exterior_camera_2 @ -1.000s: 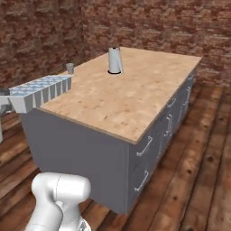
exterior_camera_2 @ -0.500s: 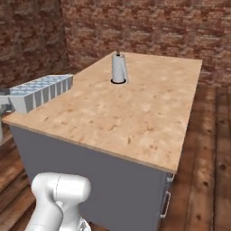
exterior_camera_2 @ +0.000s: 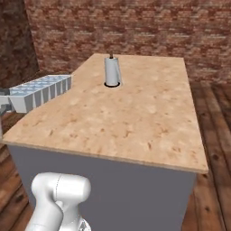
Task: Open the freezer door, pick up the ice cube tray from the freezer, and place it on the dining counter.
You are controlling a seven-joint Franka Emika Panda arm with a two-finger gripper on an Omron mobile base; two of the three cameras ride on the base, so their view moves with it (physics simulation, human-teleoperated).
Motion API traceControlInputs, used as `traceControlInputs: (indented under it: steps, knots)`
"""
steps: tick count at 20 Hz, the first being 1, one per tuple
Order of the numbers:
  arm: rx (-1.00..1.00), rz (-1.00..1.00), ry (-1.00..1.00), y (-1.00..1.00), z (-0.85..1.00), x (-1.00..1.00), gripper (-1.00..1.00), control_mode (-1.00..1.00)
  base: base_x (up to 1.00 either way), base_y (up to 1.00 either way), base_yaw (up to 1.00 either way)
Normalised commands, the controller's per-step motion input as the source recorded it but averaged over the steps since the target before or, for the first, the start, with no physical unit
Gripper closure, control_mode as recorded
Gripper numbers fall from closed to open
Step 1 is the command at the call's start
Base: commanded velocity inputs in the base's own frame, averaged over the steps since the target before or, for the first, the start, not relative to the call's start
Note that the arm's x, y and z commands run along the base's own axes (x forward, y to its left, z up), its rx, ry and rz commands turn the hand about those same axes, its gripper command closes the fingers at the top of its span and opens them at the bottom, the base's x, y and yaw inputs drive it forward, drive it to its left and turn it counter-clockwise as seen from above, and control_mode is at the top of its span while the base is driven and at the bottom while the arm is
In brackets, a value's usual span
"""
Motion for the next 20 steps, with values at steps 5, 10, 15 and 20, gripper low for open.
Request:
traceControlInputs:
  steps: [5,10,15,20]
  knots:
    - [0.0,0.0,0.0,0.0,0.0,0.0,1.0,1.0,0.53,0.67,-0.38]
    - [0.0,0.0,0.0,0.0,0.0,0.0,1.0,1.0,0.56,0.22,-0.22]
    - [0.0,0.0,0.0,0.0,0.0,0.0,1.0,1.0,0.55,0.0,-0.07]
    - [0.0,0.0,0.0,0.0,0.0,0.0,1.0,1.0,0.66,0.0,-0.02]
